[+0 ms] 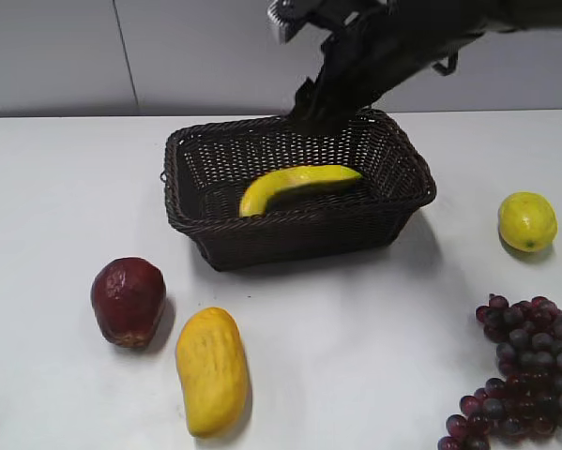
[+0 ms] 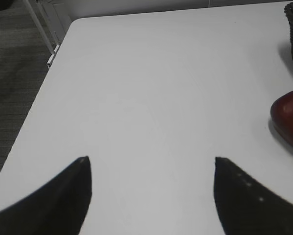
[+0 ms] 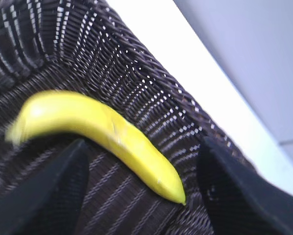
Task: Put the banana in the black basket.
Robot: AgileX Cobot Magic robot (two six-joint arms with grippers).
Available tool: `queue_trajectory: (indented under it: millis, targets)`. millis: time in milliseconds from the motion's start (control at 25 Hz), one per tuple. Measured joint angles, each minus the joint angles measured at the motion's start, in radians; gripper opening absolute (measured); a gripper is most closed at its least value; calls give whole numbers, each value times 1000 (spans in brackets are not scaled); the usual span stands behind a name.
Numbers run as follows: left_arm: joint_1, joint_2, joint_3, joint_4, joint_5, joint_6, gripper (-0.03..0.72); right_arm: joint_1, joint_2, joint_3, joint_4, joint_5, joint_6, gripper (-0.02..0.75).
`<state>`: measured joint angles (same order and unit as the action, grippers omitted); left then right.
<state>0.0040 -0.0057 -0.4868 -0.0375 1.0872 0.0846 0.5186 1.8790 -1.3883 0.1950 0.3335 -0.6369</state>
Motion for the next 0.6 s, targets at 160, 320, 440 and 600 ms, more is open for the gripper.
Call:
queue_trajectory:
  millis: [160,320,440,600]
  targets:
    - [0,0,0,0,0,0,578,-72,-7,-104,-9,249,251,522]
    - [0,0,0,0,0,0,578,-203,-7,-212,-28,498,470,523]
    - [0,0,0,0,0,0,578,-288,-7,-257,-49,641,513,523]
    - [0,0,0,0,0,0,578,-361,-7,-272,-91,797,554,522]
